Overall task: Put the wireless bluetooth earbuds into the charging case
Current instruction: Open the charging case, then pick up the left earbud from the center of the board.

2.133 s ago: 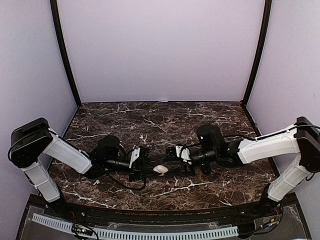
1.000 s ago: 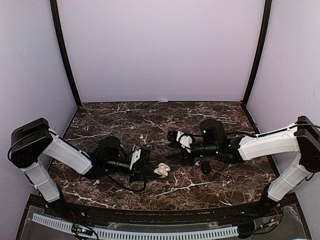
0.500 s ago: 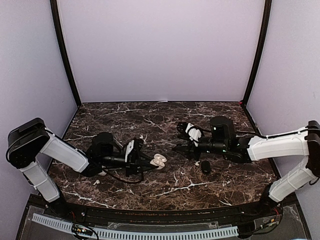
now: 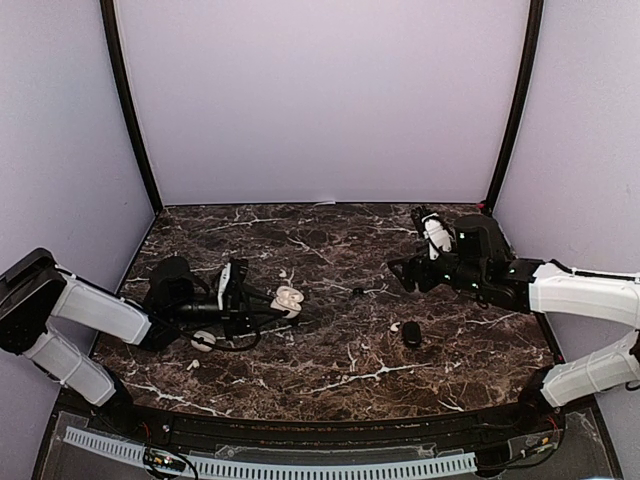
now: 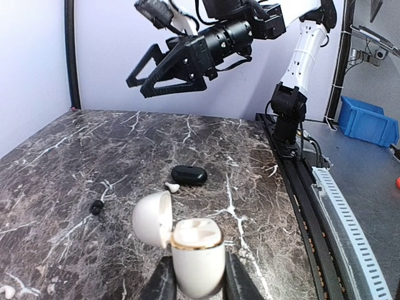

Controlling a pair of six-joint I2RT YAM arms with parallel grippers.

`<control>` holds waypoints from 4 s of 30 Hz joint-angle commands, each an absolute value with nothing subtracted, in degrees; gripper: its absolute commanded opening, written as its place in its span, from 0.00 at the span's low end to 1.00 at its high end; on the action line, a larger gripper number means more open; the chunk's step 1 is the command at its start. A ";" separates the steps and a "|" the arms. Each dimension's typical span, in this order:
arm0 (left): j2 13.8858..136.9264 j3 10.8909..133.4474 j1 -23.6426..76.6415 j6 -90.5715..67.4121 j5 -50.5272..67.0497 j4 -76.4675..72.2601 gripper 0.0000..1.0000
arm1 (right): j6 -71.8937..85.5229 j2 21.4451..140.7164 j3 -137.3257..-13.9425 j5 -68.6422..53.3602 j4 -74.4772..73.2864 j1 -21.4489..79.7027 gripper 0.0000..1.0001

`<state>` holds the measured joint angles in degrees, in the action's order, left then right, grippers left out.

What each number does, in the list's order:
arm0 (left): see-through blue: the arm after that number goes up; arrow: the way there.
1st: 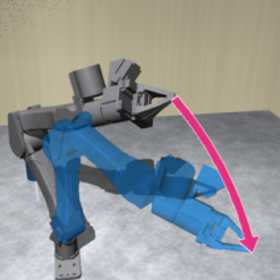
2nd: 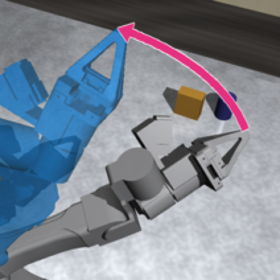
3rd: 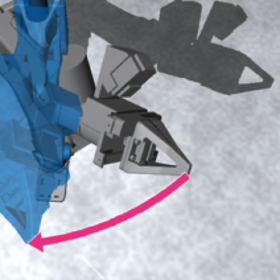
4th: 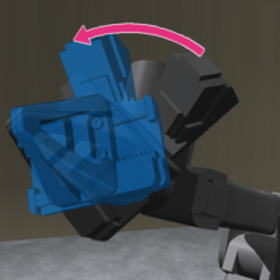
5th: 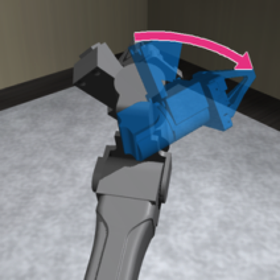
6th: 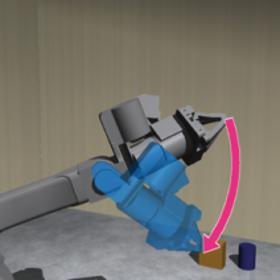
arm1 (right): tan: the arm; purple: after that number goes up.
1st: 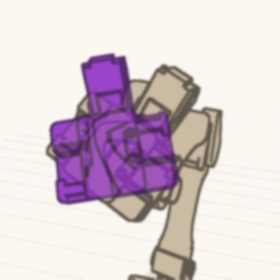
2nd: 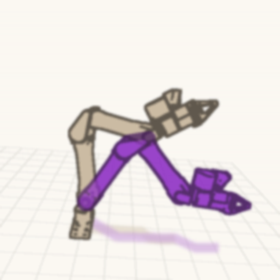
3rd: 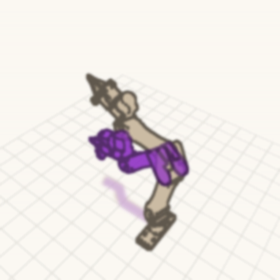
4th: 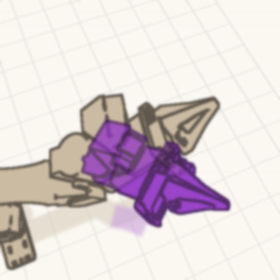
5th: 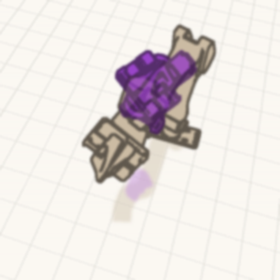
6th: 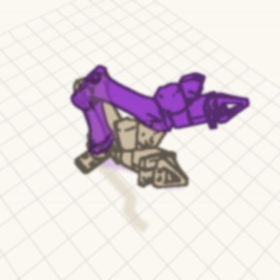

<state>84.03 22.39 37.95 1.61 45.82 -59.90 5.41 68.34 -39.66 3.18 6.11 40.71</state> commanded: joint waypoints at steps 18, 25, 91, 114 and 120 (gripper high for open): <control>78.66 17.58 32.61 -3.81 39.27 -65.01 0.18 | 16.61 76.84 -51.23 2.77 -23.33 39.43 0.62; 79.37 17.45 32.69 -1.64 41.73 -65.39 0.18 | 20.19 79.78 -54.31 2.89 -31.04 44.48 0.58; 83.26 19.96 32.69 -2.29 44.78 -66.62 0.18 | 30.00 83.58 -45.85 9.98 -28.51 45.00 0.50; 80.14 17.89 32.71 0.15 43.24 -63.23 0.19 | 25.54 86.28 -49.72 9.72 -25.06 43.43 0.50; 79.20 17.67 32.70 0.99 42.65 -61.54 0.19 | 15.42 83.50 -50.00 -0.01 -22.69 43.51 0.50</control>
